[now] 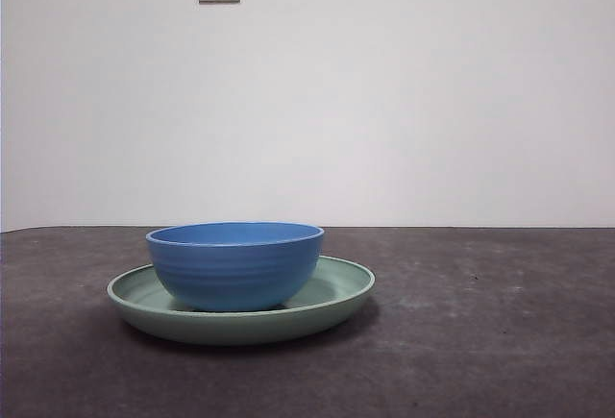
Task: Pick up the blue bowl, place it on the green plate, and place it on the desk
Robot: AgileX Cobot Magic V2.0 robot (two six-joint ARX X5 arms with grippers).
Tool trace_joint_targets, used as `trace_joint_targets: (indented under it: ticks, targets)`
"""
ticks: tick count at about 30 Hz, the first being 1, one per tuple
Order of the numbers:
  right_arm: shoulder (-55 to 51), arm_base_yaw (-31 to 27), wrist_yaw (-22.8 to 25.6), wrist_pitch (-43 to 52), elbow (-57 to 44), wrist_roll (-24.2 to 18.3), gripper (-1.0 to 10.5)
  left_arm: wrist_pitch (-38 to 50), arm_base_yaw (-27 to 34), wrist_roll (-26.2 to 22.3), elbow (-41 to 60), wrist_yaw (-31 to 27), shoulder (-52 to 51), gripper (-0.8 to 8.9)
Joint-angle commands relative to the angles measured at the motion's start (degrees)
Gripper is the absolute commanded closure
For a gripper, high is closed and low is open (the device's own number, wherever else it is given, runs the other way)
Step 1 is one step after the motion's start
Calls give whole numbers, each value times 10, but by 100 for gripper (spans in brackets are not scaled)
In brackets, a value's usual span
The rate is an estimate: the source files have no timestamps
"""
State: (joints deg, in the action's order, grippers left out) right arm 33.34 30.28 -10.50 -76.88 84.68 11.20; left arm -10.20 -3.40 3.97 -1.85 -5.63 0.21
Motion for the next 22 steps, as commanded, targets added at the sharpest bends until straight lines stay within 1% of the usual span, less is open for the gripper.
trace_joint_targets:
  ticks: [1,4,6,8,10,12,14,16,18,20,22]
  targets:
    - [2,3,0,-41,9,3,919,-5,1,2,12,3,0,782]
    - [1,3,0,-37,6,4,919,-5,1,2,12,3,0,782]
    - [-4,-25,0,-37,3,3,919,-5,1,2,12,3,0,782]
    - [-13,-70,-1,0,-12,-28,919,-5,1,2,12,3,0,782]
    - [-38,-129,0,81,-61,-92,919,-5,1,2,12,3,0,782]
    - [-79,-184,1,193,-145,-145,919,-5,1,2,12,3,0,782]
    - [-120,-224,0,301,-239,-165,919,-5,1,2,12,3,0,782]
    - [-173,-264,0,414,-359,-171,919,-5,1,2,12,3,0,782]
    - [-223,-296,0,496,-472,-170,919,-5,1,2,12,3,0,782]
    - [-267,-321,1,546,-576,-168,919,-5,1,2,12,3,0,782]
    - [-303,-346,15,572,-667,-167,919,-5,1,2,12,3,0,782]
